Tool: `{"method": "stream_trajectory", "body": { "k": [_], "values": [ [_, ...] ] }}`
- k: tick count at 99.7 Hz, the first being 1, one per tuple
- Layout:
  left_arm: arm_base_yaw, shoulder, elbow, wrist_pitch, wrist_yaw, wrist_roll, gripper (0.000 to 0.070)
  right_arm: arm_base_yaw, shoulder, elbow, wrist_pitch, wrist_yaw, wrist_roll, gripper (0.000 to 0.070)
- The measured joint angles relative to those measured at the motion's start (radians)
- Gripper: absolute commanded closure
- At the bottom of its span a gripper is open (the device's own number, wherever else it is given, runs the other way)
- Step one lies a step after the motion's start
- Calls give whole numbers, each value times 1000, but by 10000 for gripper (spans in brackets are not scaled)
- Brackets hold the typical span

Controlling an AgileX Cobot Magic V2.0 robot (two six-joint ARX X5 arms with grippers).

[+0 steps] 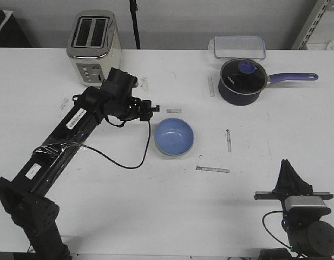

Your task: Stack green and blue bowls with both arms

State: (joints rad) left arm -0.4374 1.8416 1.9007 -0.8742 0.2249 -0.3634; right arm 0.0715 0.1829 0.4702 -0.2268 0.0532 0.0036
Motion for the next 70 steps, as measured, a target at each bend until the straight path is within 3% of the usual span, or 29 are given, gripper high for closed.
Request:
{"method": "stream_trajectory", "body": {
  "k": [20, 44, 58, 70],
  "values": [
    [32, -86, -114, 121, -33, 39, 501, 0, 0, 0, 0, 0, 0, 684],
    [87, -332, -435, 458, -32, 110, 503, 0, 0, 0, 0, 0, 0, 684],
    [170, -480, -634, 648, -35, 141, 610, 0, 0, 0, 0, 0, 0, 684],
    [232, -613, -806, 803, -36, 231, 617, 0, 0, 0, 0, 0, 0, 684]
  ]
}}
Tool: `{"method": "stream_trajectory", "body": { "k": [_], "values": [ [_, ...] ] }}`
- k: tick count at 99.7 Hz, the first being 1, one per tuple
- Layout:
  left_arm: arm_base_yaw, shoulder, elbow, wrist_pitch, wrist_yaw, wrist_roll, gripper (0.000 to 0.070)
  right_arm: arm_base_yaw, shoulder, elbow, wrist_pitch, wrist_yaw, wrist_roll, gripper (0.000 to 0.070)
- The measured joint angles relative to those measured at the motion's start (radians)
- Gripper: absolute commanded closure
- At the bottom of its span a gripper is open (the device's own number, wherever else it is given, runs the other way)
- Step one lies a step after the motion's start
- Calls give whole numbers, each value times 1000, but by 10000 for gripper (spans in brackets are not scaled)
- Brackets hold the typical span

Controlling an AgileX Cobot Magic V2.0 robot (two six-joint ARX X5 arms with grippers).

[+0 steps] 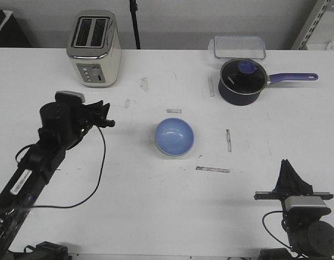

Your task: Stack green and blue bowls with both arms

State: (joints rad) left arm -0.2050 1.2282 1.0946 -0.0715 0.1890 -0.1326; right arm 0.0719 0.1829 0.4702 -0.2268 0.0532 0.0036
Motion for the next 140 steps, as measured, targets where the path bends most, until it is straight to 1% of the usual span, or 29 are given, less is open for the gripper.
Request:
{"method": "stream_trajectory", "body": {
  "k": [7, 13, 21, 31, 37, 54, 67, 92, 140],
  "values": [
    [35, -79, -98, 72, 1, 70, 638, 0, 0, 0, 0, 0, 0, 684],
    [72, -145, -181, 122, 1, 114, 700, 0, 0, 0, 0, 0, 0, 684],
    [128, -225, -289, 180, -1, 139, 700, 0, 0, 0, 0, 0, 0, 684],
    [177, -322, -404, 211, -14, 146, 700, 0, 0, 0, 0, 0, 0, 684],
    [192, -386, -466, 220, -41, 146, 700, 0, 0, 0, 0, 0, 0, 684],
    [214, -565, -606, 226, -163, 135, 700, 0, 0, 0, 0, 0, 0, 684],
    [214, -682, -695, 212, -166, 104, 699, 0, 0, 0, 0, 0, 0, 684],
    [214, -845, -718, 113, -166, 89, 699, 0, 0, 0, 0, 0, 0, 684],
    [214, -943, -718, 113, -166, 89, 699, 0, 0, 0, 0, 0, 0, 684]
  ]
}}
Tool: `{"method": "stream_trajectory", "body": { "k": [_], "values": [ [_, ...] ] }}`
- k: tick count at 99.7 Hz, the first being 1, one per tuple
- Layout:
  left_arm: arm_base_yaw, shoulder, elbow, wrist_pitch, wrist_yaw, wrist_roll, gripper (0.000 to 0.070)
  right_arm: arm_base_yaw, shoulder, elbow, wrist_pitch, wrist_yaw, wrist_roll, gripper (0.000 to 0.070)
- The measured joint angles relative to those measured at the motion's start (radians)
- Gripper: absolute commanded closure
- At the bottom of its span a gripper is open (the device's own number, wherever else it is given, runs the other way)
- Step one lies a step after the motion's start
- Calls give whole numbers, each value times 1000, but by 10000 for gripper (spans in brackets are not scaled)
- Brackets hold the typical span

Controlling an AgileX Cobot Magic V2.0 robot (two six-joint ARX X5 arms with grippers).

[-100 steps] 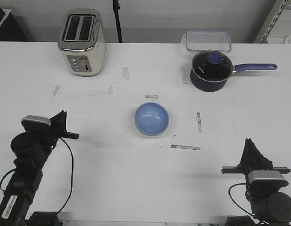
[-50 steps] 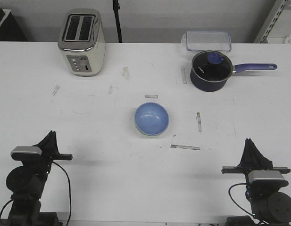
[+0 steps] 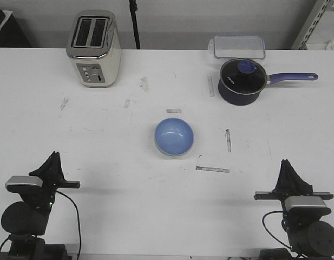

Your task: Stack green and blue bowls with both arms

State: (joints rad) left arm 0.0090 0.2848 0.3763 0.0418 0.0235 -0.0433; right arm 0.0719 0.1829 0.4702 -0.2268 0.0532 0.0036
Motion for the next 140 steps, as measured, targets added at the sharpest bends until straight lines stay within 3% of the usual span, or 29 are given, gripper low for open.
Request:
{"method": "stream_trajectory", "body": {
  "k": [20, 37, 70, 140],
  "values": [
    [0, -57, -67, 16, -3, 1, 699, 0, 0, 0, 0, 0, 0, 684],
    [0, -154, -190, 121, -4, 1, 699, 0, 0, 0, 0, 0, 0, 684],
    [-1, -279, -341, 129, -2, 1, 699, 0, 0, 0, 0, 0, 0, 684],
    [-10, -280, -342, 128, 1, 1, 699, 0, 0, 0, 0, 0, 0, 684]
  ]
}}
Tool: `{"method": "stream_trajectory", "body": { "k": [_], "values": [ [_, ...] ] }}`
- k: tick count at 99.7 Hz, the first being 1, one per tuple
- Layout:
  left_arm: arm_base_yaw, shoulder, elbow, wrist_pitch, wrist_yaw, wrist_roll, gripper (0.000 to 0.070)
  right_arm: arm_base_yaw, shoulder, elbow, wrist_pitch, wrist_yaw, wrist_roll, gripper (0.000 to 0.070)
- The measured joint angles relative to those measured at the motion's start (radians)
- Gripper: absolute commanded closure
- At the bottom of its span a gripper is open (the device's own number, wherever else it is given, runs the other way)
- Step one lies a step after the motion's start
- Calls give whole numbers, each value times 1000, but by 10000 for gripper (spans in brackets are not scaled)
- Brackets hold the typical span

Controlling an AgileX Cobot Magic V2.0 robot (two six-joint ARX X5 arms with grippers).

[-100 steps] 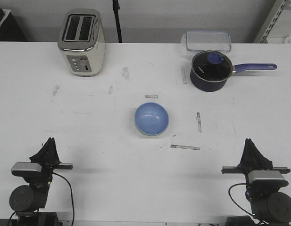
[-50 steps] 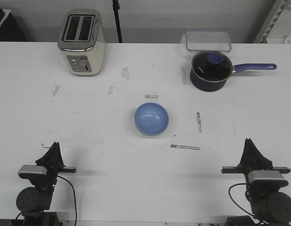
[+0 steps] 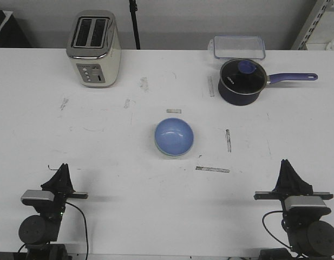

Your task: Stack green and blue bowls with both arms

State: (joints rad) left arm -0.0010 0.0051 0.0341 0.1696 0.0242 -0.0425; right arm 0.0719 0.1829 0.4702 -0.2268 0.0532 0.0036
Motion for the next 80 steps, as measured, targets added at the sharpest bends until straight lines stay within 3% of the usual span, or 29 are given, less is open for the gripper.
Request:
{"method": "stream_trajectory", "body": {
  "k": [61, 80],
  "values": [
    [0, 0, 0, 0, 0, 0, 699, 0, 0, 0, -9, 0, 0, 684],
    [0, 0, 0, 0, 0, 0, 699, -1, -37, -63, 6, -45, -1, 684]
  ]
}}
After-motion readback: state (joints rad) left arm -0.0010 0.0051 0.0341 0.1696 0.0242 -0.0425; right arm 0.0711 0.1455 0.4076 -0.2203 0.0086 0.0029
